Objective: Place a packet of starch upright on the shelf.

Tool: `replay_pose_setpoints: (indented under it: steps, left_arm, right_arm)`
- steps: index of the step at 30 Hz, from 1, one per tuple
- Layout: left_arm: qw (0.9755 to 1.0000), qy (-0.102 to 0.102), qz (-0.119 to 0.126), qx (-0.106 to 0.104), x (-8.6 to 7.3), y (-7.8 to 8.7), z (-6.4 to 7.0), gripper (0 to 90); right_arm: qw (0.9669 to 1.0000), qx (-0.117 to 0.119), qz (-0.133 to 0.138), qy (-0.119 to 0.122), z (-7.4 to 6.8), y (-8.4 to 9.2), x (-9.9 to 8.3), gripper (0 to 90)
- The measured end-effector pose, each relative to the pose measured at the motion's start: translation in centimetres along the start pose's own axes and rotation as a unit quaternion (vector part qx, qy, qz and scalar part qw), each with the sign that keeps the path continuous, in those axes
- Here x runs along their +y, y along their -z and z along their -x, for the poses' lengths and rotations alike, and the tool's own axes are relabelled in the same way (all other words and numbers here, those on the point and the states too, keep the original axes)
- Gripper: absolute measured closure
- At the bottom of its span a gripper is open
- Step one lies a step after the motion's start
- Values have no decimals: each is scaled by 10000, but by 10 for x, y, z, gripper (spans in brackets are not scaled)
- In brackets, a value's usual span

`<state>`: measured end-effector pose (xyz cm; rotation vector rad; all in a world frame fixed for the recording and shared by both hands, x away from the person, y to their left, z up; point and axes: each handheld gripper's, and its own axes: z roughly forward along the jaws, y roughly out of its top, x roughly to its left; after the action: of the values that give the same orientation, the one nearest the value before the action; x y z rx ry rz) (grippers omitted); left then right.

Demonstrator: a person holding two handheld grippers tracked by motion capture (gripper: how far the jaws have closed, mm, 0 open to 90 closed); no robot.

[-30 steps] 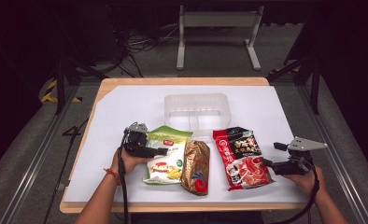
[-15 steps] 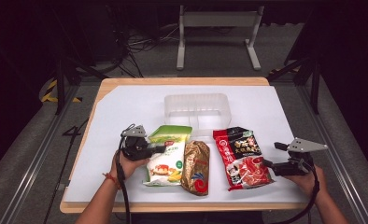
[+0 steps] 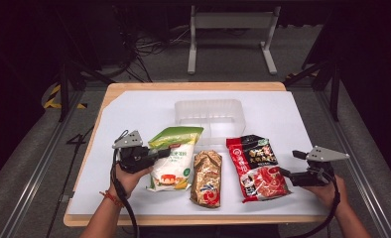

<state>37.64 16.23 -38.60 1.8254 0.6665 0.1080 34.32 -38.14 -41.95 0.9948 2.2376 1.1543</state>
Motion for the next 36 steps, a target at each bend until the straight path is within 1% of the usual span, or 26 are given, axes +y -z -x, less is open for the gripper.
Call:
replay_pose_setpoints:
  steps: [1, 2, 4, 6, 7, 8, 9, 12, 15, 17, 18, 23, 24, 25, 26, 28, 29, 31, 32, 34, 35, 36]
  left_arm:
    - [10000, 38, 36, 13, 1, 2, 1, 887]
    - [9999, 7, 114, 31, 3, 4, 2, 888]
    - [9996, 84, 211, 151, 6, 7, 6, 888]
    - [9995, 91, 251, 151, 8, 8, 7, 890]
    - [9991, 130, 357, 178, 10, 10, 7, 890]
    - [9985, 173, 506, 132, 13, 12, 8, 890]
    - [9985, 173, 506, 132, 13, 12, 8, 890]
    - [9967, 323, 739, 84, 22, 13, 11, 890]
    - [9956, 345, 875, 45, 30, 9, 14, 890]
    - [9937, 554, 923, 297, 36, 3, 16, 890]
    - [9929, 584, 958, 394, 38, 0, 16, 891]
    - [9913, 595, 1071, 487, 51, -14, 9, 891]
    - [9907, 633, 1105, 486, 54, -16, 8, 891]
    - [9899, 662, 1136, 525, 56, -17, 7, 890]
    - [9892, 638, 1173, 610, 60, -20, 5, 891]
    - [9884, 631, 1230, 634, 65, -25, 3, 891]
    - [9882, 625, 1230, 661, 68, -29, 2, 891]
    - [9877, 584, 1202, 813, 72, -35, 0, 891]
    - [9870, 619, 1201, 871, 75, -40, -2, 891]
    - [9856, 617, 1199, 1020, 79, -46, -7, 891]
    - [9843, 653, 1224, 1090, 81, -49, -10, 891]
    - [9831, 739, 1287, 1074, 82, -51, -13, 891]
  right_arm:
    - [10000, -7, 9, -2, 0, 0, 0, 144]
    - [10000, -16, 8, -2, 0, 1, 0, 144]
    - [10000, -34, 5, -14, 1, 1, 0, 145]
    - [10000, -36, 5, -20, 1, 1, 0, 145]
    - [10000, -29, 8, -31, 1, 1, 0, 145]
    - [10000, -41, 12, -35, 1, 1, -1, 147]
    - [10000, -41, 12, -35, 1, 1, -1, 147]
    - [10000, -47, 38, -60, 1, 1, -1, 149]
    - [9999, -71, 44, -75, 2, 1, -1, 151]
    - [9999, -88, 55, -94, 2, 2, -1, 152]
    - [9999, -94, 59, -96, 2, 2, -1, 152]
    - [9999, -113, 56, -60, 1, 3, -1, 155]
    - [9999, -126, 57, -72, 1, 3, -1, 155]
    - [9999, -126, 67, -81, 2, 4, -1, 155]
    - [9999, -136, 66, -81, 2, 4, -1, 155]
    - [9998, -151, 81, -97, 3, 4, -2, 157]
    - [9998, -159, 85, -110, 3, 5, -2, 156]
    - [9997, -167, 99, -115, 3, 6, -2, 158]
    - [9997, -169, 101, -112, 3, 6, -2, 158]
    - [9998, -170, 102, -102, 3, 6, -2, 158]
    - [9998, -175, 100, -94, 2, 6, -2, 158]
    - [9998, -175, 100, -84, 2, 5, -2, 158]
